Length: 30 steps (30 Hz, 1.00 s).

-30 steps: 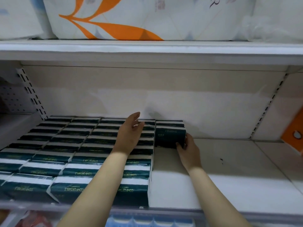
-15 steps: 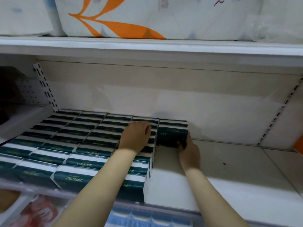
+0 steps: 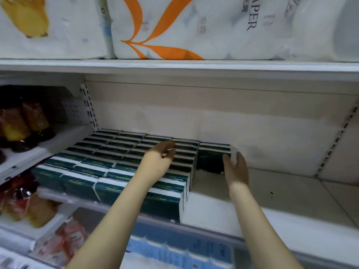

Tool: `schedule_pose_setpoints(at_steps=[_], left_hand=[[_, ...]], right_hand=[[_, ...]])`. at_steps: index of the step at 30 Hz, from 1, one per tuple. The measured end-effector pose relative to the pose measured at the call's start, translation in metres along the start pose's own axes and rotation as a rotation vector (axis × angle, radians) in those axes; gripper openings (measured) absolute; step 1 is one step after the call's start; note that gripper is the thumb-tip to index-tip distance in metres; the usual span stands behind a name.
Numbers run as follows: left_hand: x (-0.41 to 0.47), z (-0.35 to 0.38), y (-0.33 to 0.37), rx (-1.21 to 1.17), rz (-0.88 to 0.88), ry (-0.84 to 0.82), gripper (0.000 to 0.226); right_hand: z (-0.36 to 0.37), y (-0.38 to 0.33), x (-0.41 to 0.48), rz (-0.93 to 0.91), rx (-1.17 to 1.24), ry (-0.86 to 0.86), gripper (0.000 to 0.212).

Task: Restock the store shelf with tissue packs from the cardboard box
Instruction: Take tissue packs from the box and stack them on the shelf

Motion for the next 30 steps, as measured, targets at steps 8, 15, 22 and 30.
schedule_pose_setpoints(at_steps=[8, 15, 22, 30], left_hand=[[-0.06, -0.041, -0.011, -0.271, 0.041, -0.011, 0.032], [-0.124, -0.101, -0.042, -0.368, 0.068, -0.01, 0.04], [-0.19, -0.112, -0.099, -0.475, -0.036, -0.042, 0.039], [-0.256, -0.09, -0.205, -0.48, -0.295, 0.014, 0.03]], right_hand=[[0.03, -0.062, -0.097, -0.248, 0.109, -0.048, 0.053], [0.063, -0.078, -0.205, -0.307, 0.182, -0.181, 0.043], [0.086, -0.035, -0.286, -0.235, 0.119, -0.293, 0.041], [0.111, 0.077, -0.345, 0.02, 0.029, -0.456, 0.028]])
Point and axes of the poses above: each hand's wrist, its own x-axis towards the middle knuckle, its own z-axis out of the palm, y = z × x, the point moved 4 cm from there along x, towards the middle knuckle, and after that the axes turned 5 degrees about -z, right-handed, at the moved point
